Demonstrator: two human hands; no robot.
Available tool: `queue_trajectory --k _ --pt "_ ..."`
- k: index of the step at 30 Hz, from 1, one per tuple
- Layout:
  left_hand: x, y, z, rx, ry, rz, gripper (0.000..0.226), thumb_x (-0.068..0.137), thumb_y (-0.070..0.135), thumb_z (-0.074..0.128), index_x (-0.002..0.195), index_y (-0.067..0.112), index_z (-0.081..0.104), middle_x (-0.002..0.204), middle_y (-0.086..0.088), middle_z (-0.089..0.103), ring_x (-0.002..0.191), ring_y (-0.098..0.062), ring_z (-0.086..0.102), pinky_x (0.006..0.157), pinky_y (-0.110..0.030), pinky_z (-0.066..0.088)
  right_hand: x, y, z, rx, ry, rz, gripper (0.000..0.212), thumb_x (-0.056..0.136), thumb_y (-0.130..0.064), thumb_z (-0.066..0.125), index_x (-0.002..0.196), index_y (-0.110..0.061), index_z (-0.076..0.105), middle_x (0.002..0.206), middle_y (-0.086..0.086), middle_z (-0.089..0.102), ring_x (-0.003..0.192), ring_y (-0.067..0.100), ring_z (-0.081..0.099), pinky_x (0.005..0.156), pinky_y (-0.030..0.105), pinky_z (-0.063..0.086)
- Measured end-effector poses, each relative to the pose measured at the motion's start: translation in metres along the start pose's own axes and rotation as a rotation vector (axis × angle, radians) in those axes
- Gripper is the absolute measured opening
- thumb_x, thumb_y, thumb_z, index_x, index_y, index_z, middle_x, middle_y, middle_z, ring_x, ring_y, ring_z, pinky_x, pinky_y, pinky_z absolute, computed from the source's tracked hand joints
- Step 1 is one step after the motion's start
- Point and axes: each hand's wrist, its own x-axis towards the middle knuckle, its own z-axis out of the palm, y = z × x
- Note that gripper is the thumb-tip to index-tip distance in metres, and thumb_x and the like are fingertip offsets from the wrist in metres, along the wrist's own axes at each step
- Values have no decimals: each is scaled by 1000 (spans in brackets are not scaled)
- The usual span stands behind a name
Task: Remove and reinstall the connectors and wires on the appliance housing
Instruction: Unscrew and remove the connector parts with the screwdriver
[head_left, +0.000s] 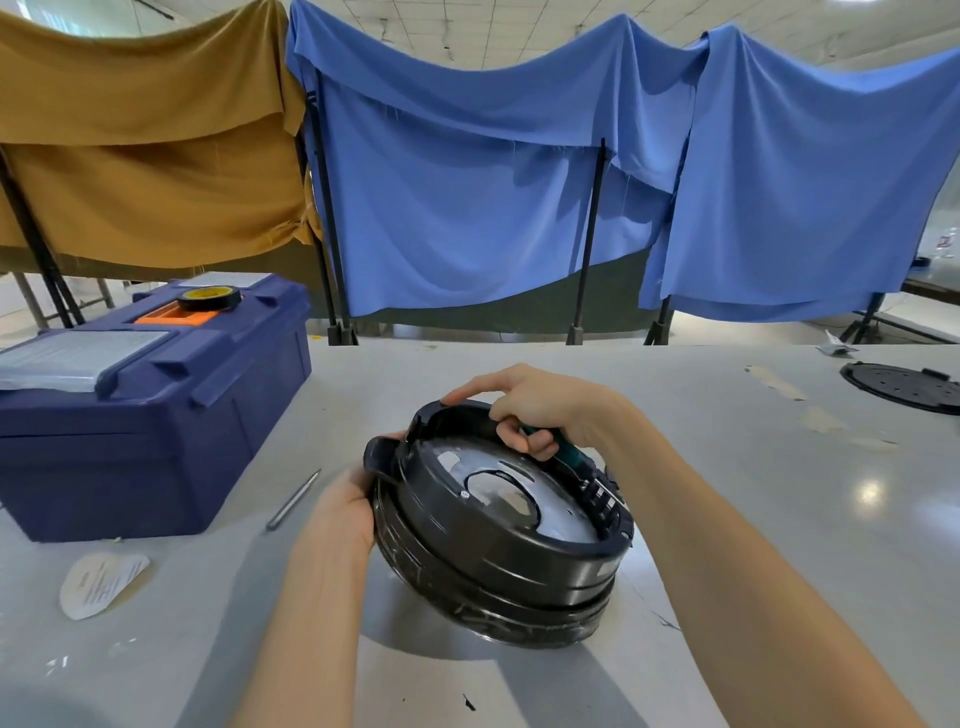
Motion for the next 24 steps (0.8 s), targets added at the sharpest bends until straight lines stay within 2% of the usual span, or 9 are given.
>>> queue_trajectory --k 2,5,8,9,11,14,18,21,24 --pt "4 3 4 -28 -54 9 35 75 1 58 42 4 68 51 -12 66 37 -24 62 34 -32 50 -5 -3 -4 24 26 -33 64 87 8 24 126 -25 64 43 6 43 32 12 23 36 18 25" --pt "7 17 12 59 -132 151 52 93 11 50 48 20 74 55 1 69 43 -11 65 42 -22 52 -17 -11 -10 88 71 -116 59 91 7 26 123 -21 67 43 8 43 31 13 22 36 18 24" --pt "-7 33 25 174 -167 295 13 87 22 60 84 18 72 69 1 72 54 -10 68 47 -20 54 -32 -18 -15 172 102 -214 54 94 6 29 119 -20 69 44 11 43 31 14 21 35 19 23" --pt "-10 37 26 162 -178 329 13 80 22 66 87 13 71 71 -3 72 58 -16 69 51 -24 56 -36 -20 -16 193 110 -238 52 94 6 30 119 -19 69 45 11 42 31 14 21 35 19 22" --pt "-15 43 31 162 -181 414 11 78 19 71 80 10 76 72 -8 72 60 -21 68 52 -28 57 -42 -21 -18 239 126 -269 50 96 4 31 119 -18 69 46 12 42 31 15 20 34 19 23" --pt "-25 49 44 253 -135 598 22 83 13 71 61 11 76 63 -7 72 50 -17 66 46 -23 52 -47 -15 -20 343 155 -289 47 96 5 32 119 -14 68 45 11 42 30 13 20 35 18 23" --pt "-32 51 55 471 -157 837 12 83 9 71 75 13 77 71 -11 74 58 -21 70 50 -25 54 -48 6 -21 557 142 -267 43 96 4 34 120 -9 67 44 4 40 30 10 22 35 18 19" --pt "-29 50 58 675 -179 958 5 83 12 72 83 12 76 74 -12 74 65 -27 72 60 -36 59 -45 25 -18 784 94 -218 41 96 2 34 121 -4 65 44 -1 37 29 6 22 31 17 22" --pt "-25 45 61 923 -214 1022 16 84 15 71 82 -1 73 74 -24 68 60 -26 62 63 -37 53 -43 45 -10 1066 15 -160 41 93 0 35 128 1 57 43 -4 33 27 4 23 27 18 23"
